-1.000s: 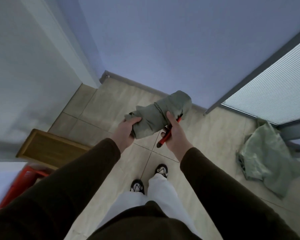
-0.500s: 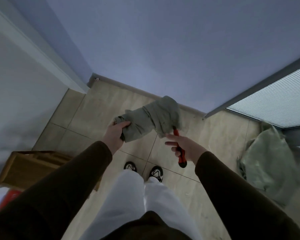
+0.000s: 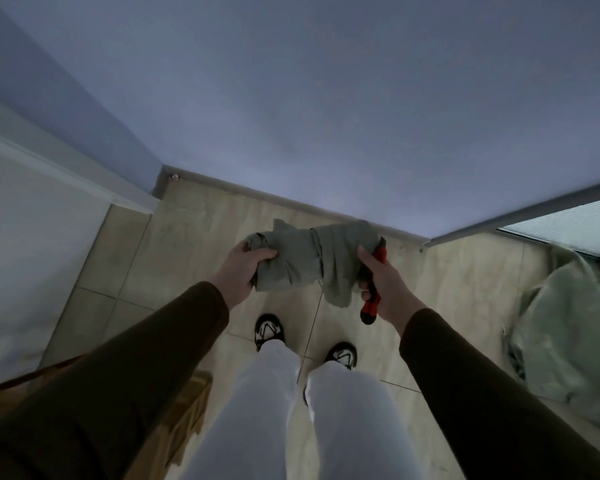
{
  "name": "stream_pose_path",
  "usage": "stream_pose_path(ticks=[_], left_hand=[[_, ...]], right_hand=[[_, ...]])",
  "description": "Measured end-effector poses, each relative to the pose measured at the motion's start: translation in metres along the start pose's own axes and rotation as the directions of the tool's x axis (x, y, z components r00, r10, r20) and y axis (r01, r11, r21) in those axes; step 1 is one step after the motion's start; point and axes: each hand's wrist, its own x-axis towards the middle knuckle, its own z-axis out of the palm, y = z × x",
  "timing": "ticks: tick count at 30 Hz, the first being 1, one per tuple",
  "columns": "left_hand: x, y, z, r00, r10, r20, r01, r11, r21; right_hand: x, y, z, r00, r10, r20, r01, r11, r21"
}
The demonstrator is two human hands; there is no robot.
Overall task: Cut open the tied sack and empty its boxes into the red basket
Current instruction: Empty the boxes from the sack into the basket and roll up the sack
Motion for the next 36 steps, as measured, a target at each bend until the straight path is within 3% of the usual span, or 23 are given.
stream_pose_path(ticks=[12,19,27,33,36], left_hand=[[0.217,-0.072,0.043,0.992,-0.114,-0.049,0.119,0.987,0.104],[0.35,-0.129,0.042,0.988,-0.056,-0.147,0.076,0.988,0.136],[0.459,-0.168,0.036,0.995,-0.057,-0.084,0.07,0.984,0.161],[0.513,-0.19,0.039,1.0,0.01,-0.02,-0.003,0.948,0.319],[0.531,-0.201,0.038,0.993,0.086,-0.079,-0.015,0.766,0.642]], right_hand=[[0.21,0.04,-0.055,0.981,0.072,-0.182,-0.053,0.993,0.108],[0.34,0.084,-0.071,0.964,0.136,-0.227,-0.096,0.979,0.179],[0.447,0.115,-0.076,0.946,0.112,-0.303,-0.045,0.974,0.22],[0.495,0.132,-0.076,0.944,0.029,-0.328,0.046,0.975,0.219],[0.514,0.136,-0.079,0.945,0.035,-0.324,0.022,0.985,0.169]])
